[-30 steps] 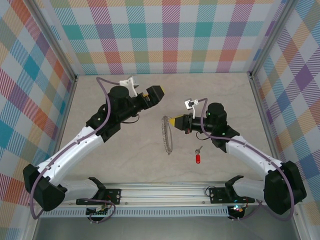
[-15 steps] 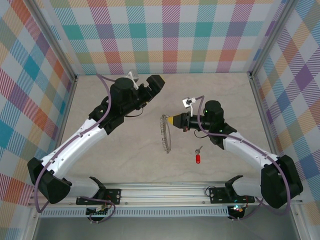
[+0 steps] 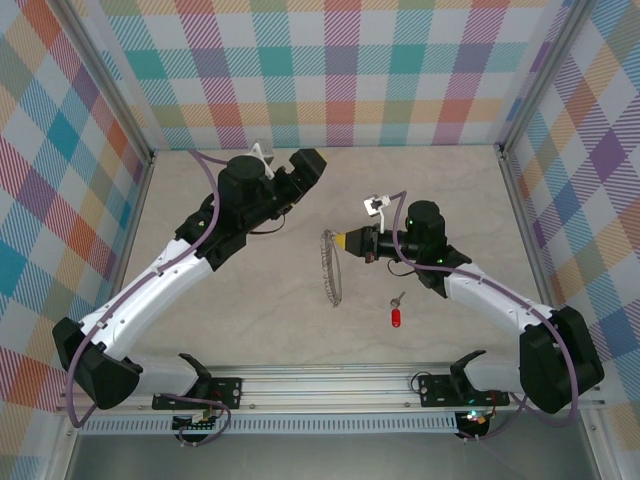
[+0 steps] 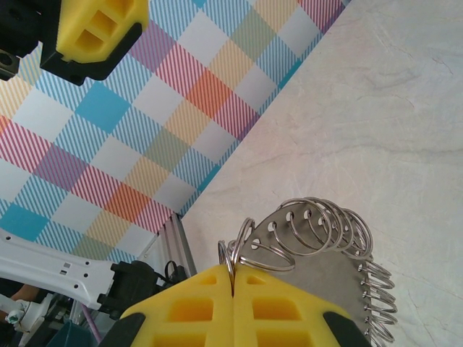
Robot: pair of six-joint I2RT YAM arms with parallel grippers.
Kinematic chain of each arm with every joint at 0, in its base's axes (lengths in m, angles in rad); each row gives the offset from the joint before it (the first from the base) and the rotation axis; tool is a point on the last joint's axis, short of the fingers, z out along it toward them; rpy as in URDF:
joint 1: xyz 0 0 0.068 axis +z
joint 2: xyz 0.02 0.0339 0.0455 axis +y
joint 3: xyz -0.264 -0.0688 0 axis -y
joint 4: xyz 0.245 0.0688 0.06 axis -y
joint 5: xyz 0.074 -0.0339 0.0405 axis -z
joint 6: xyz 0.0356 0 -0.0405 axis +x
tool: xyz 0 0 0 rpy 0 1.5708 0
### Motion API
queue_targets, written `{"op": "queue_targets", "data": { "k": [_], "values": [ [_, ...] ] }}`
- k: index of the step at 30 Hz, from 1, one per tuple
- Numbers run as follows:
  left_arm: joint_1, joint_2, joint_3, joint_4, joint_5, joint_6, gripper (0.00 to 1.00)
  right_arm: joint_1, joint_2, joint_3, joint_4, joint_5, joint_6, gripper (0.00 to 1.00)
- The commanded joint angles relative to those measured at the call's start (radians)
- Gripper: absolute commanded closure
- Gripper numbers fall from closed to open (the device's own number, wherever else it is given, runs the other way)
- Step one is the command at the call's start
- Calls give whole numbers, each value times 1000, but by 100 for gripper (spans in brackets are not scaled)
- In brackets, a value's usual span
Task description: Put the keys on the keyring
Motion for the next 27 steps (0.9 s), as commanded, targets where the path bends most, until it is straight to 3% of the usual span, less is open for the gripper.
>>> {"op": "queue_targets", "data": {
  "k": [1, 6, 13, 20, 24, 27],
  "values": [
    [-24, -21, 24, 5, -29, 15, 6, 4, 2, 44, 56, -15, 8, 100],
    [-21, -8, 19, -77, -47, 148, 4, 4, 10, 68, 62, -73, -22, 100],
    [22, 0, -68, -145, 46, 366, 5, -7, 14, 95, 104, -185, -65, 100],
    [151, -118, -325, 157, 351, 398, 25, -59, 27, 59, 433, -192, 107, 100],
    [163, -160, -344, 189, 448, 430, 36, -59, 68, 77, 547, -196, 191, 100],
    [163, -173, -328, 153, 456, 455, 43, -59, 90, 88, 602, -192, 231, 100]
  ]
}}
